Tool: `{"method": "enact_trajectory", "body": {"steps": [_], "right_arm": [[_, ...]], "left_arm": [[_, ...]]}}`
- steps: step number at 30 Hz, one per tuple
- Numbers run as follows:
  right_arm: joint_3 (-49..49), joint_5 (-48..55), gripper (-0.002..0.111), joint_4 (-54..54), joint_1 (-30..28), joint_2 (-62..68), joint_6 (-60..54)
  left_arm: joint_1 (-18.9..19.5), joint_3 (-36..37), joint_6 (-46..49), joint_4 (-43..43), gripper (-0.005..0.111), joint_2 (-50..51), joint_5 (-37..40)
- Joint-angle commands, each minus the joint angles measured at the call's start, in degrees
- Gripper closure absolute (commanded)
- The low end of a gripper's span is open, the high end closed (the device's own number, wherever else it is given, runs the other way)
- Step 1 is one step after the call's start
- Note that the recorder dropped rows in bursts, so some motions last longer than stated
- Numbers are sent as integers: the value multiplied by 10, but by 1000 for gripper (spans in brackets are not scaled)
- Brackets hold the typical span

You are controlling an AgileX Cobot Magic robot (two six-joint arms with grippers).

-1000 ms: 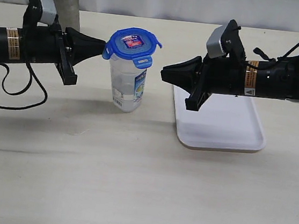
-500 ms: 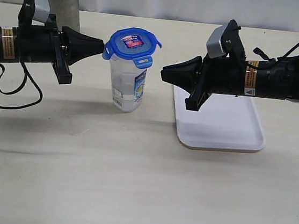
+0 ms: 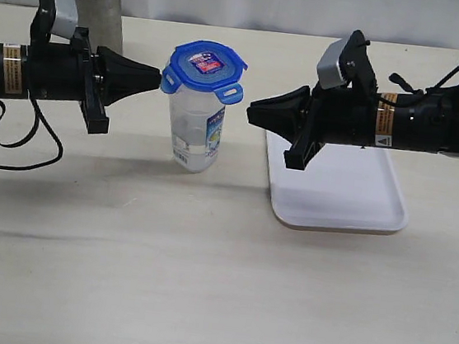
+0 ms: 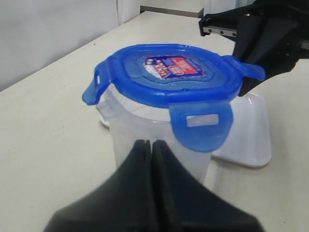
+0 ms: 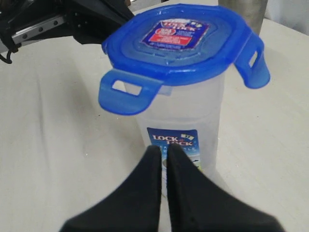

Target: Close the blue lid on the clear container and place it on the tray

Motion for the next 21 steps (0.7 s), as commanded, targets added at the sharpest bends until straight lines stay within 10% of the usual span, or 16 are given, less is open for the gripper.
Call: {"method": "enact_trajectory", "body": {"steps": [1, 21], "right_arm": [[-3, 13, 103, 94, 0, 1, -6], [-4, 98, 103, 121, 18, -73, 15]], "left_arm": [[0, 0, -6, -39, 107, -3, 48], [0, 0, -6, -71, 107, -3, 59]]}}
